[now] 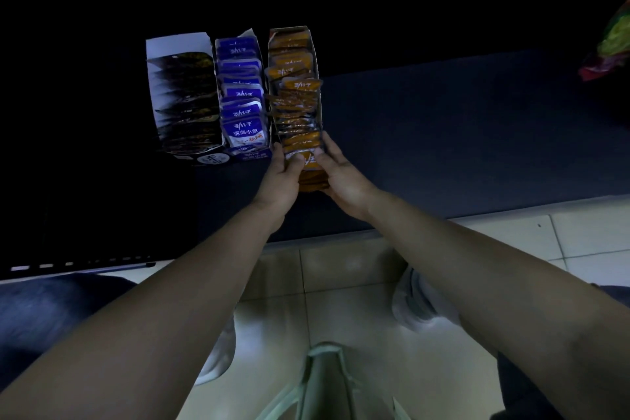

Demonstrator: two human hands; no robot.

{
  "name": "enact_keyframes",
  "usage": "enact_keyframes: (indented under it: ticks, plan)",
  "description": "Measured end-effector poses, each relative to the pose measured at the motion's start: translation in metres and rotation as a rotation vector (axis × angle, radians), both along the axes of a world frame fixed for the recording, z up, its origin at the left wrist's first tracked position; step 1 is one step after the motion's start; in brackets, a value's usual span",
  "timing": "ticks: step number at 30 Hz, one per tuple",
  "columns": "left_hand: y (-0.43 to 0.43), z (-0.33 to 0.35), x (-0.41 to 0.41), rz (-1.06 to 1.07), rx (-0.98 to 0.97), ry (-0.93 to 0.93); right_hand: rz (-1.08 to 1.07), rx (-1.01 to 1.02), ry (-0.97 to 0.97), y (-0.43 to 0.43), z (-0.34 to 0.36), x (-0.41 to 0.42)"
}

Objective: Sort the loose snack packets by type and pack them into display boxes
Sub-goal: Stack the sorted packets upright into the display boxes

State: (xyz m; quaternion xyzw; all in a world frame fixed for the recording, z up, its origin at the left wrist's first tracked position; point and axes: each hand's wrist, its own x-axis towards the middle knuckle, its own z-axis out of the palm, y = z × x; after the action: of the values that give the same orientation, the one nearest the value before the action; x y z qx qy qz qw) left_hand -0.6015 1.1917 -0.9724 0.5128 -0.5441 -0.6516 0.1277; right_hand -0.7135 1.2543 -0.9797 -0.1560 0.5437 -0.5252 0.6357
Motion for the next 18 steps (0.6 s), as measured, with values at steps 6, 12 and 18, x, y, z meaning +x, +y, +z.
enact_keyframes:
  ticks: [6, 12, 18]
  plan:
    - [-0.002, -0.005, 0.003, 0.015, 0.024, -0.001, 0.056, 0.009, 0.021, 0.001, 0.002, -0.002]
    - [-0.002, -0.008, 0.01, 0.048, 0.085, -0.018, 0.098, 0.038, 0.024, 0.011, 0.0, -0.006]
    - [0.001, -0.009, 0.008, -0.004, 0.102, -0.022, 0.103, 0.019, 0.057, 0.009, 0.0, 0.003]
